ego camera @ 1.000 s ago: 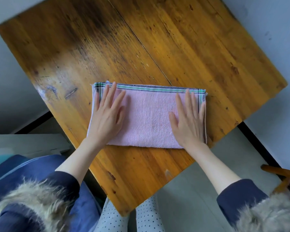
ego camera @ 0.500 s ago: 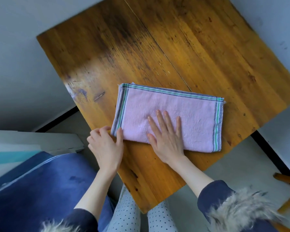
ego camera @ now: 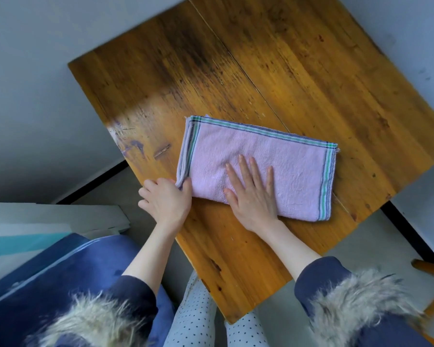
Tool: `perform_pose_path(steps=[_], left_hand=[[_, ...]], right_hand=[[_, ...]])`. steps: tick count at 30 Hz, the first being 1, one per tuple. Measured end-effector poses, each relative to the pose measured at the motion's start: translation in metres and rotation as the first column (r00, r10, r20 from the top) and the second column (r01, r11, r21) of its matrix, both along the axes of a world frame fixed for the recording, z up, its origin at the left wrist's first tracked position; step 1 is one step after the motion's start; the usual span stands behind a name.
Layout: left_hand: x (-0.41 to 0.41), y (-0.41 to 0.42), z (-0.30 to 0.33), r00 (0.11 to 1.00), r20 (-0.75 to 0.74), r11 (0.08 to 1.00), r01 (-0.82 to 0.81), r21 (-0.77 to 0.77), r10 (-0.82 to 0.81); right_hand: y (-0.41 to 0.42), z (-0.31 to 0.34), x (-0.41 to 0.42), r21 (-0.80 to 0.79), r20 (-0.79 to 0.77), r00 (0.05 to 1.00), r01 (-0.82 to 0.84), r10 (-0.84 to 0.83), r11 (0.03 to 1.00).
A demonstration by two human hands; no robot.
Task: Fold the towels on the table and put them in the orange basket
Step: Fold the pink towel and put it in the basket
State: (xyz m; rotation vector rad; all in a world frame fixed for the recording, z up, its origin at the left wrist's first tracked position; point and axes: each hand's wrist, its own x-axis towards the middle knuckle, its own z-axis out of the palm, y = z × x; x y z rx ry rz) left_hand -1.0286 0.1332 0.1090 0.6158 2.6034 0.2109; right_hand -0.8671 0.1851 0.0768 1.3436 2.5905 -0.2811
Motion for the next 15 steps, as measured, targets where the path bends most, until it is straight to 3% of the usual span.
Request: perform_pose_path(steps=[2,4,7,10,12,15], left_hand=[[-0.005,0.004,0.002,0.998,0.051,1.000,0.018,0.025,-0.020],[-0.010,0.003,0.002,0.991,0.131,0.988,0.018,0.154,-0.039],[-0.011,0.002,0.008,0.934,0.356,0.906,-0.148,0.396,-0.004],[-0.005,0.004,0.017,0.839,0.544,0.836,-0.312,0.452,0.019],[0.001,0.007,0.026,0.812,0.584,0.802,-0.337,0.494,-0.019],[0.015,0.017,0.045,0.852,0.512,0.754,-0.265,0.602,-0.110]], right_hand=[[0.000,0.004,0.004,-0.015,-0.039,0.999,0.006,-0.007,1.000],[-0.004,0.008,0.013,-0.017,-0.083,0.993,0.083,-0.084,0.996],[-0.015,0.010,0.029,-0.007,-0.049,0.978,0.203,-0.203,0.979],[-0.022,0.009,0.034,-0.044,0.010,0.975,0.222,-0.221,0.974],[-0.018,0.010,0.031,-0.068,0.009,0.977,0.213,-0.213,0.975],[-0.007,0.015,0.032,-0.136,-0.077,0.980,0.171,-0.183,0.976]])
